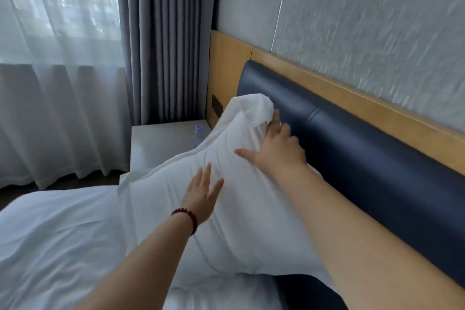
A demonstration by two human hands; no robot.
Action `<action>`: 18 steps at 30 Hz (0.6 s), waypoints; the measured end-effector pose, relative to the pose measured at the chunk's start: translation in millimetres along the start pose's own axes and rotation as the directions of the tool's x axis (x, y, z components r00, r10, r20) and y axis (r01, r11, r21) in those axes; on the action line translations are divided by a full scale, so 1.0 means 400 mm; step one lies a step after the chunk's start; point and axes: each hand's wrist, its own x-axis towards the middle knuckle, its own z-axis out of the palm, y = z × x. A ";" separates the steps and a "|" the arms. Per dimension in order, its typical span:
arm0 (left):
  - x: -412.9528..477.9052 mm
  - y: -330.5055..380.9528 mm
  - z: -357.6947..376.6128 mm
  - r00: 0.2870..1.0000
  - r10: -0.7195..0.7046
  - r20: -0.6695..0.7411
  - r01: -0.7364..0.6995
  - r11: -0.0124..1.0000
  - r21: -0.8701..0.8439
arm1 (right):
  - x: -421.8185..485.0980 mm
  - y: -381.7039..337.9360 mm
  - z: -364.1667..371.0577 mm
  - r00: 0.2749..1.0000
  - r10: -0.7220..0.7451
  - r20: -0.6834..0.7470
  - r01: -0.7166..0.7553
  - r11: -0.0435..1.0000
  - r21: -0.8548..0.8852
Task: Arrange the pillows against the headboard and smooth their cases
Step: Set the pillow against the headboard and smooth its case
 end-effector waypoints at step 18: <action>-0.022 -0.464 0.172 0.654 -0.733 -0.186 0.697 0.680 -0.228 | 0.102 0.023 0.394 0.999 -0.042 -0.014 0.038 0.979 -0.202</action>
